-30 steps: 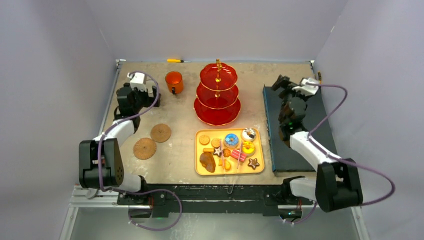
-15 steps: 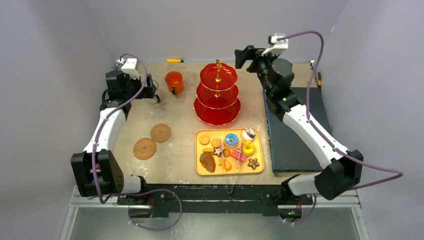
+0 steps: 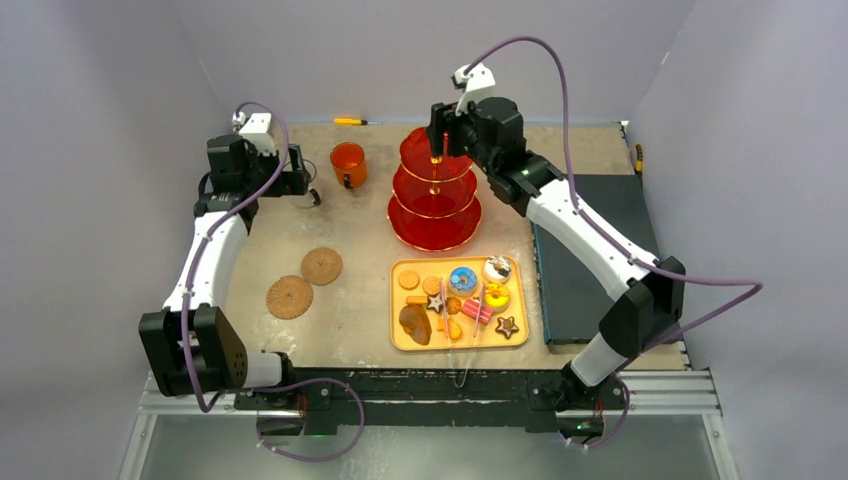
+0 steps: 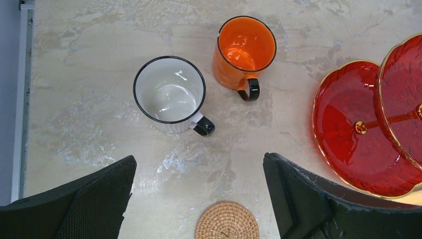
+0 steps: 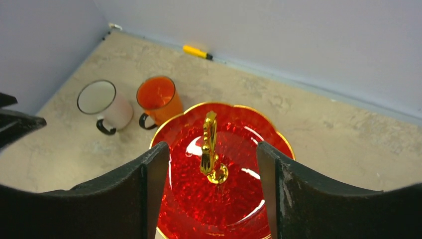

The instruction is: Serve the afternoon tea

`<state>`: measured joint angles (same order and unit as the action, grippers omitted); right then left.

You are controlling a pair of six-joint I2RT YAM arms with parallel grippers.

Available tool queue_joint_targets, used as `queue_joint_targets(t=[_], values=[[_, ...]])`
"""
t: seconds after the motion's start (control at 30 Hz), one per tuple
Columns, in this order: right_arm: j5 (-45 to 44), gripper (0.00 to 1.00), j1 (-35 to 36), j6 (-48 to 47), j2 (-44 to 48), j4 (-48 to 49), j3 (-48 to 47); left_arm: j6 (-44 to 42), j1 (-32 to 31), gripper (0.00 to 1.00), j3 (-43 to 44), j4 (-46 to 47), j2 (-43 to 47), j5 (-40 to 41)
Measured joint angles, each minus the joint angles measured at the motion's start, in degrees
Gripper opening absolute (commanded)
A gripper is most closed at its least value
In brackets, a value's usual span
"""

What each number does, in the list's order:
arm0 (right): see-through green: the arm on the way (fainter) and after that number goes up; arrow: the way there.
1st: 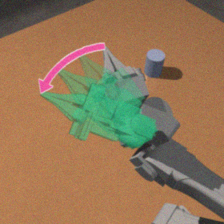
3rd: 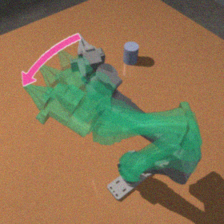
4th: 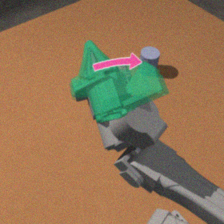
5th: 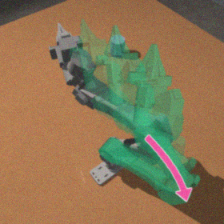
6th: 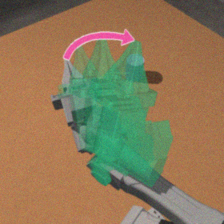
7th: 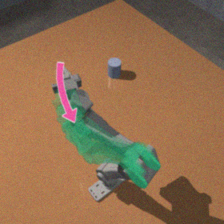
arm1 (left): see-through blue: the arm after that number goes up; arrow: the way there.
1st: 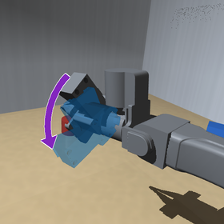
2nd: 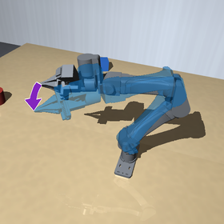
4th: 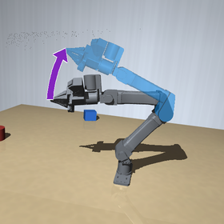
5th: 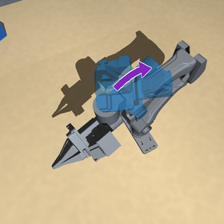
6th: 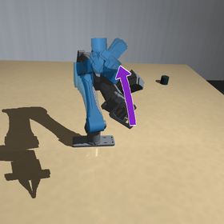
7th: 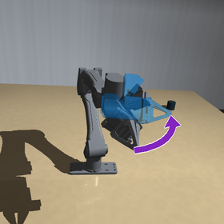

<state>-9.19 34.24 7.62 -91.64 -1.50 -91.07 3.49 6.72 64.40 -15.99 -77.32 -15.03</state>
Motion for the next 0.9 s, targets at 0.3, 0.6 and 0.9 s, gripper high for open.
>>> queue_joint_targets(t=[0.3, 0.6, 0.9], values=[[-0.5, 0.04, 0.98, -2.29, -3.56, -2.23, -0.81, 0.15, 0.0, 0.99, 0.0, -1.64, 0.11, 0.02], [-2.36, 0.0, 1.01, -4.83, -5.29, -0.59, -2.08, -0.09, 0.0, 0.99, 0.0, -1.88, 0.7, 0.0], [-3.56, 0.0, 0.92, -11.63, -10.23, 5.38, -5.49, -0.15, 0.0, 0.99, 0.0, -1.88, 0.7, 0.0]])
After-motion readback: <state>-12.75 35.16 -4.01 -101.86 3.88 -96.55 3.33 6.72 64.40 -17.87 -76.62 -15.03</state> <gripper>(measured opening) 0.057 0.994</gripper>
